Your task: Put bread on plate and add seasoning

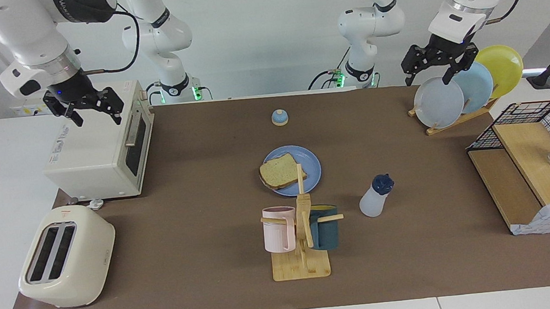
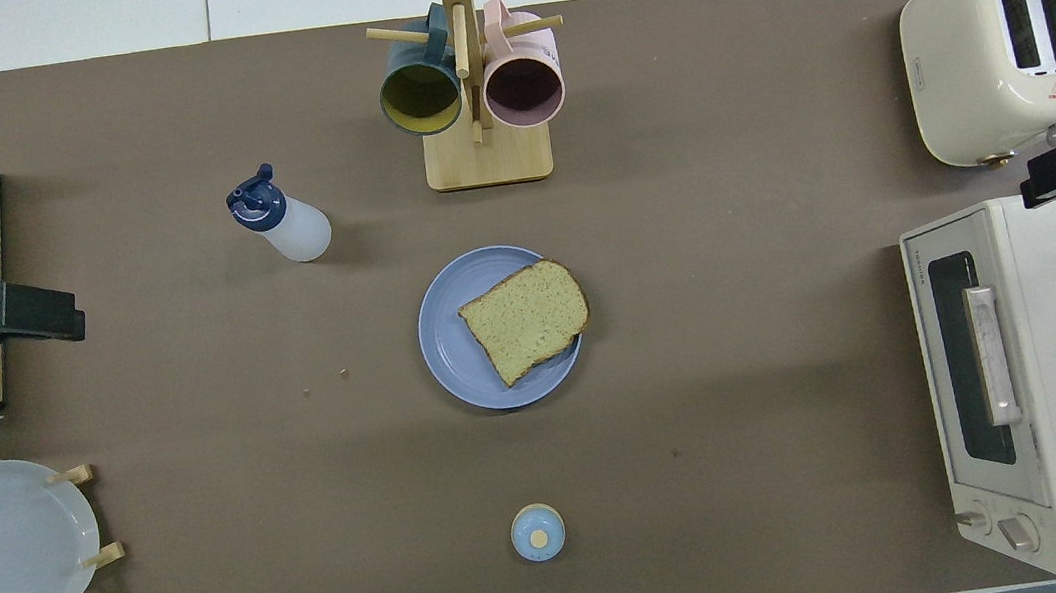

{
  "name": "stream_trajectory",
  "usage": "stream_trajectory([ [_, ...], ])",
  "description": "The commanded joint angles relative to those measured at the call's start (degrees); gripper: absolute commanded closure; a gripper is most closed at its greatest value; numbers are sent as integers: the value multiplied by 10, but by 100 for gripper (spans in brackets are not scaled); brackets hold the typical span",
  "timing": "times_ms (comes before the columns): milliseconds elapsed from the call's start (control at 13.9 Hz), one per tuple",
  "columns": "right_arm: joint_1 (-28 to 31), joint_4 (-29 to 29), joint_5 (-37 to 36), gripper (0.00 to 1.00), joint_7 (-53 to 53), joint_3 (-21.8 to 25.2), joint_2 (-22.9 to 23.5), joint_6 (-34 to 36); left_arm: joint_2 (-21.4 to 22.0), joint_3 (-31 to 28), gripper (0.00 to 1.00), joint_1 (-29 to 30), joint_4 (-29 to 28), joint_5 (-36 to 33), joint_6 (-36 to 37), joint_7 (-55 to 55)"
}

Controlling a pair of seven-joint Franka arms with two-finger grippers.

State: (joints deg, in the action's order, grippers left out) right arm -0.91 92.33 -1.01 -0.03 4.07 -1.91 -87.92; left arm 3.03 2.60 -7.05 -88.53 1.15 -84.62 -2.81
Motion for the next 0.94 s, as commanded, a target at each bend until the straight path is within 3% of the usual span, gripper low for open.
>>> stream_trajectory([
  [0, 6, 15, 10, 0, 11, -4, -13, -10, 4, 0, 0, 5, -18, -9, -19, 4],
  [865, 6, 15, 10, 0, 11, -4, -13, -10, 4, -1, 0, 4, -17, -6, -6, 4],
])
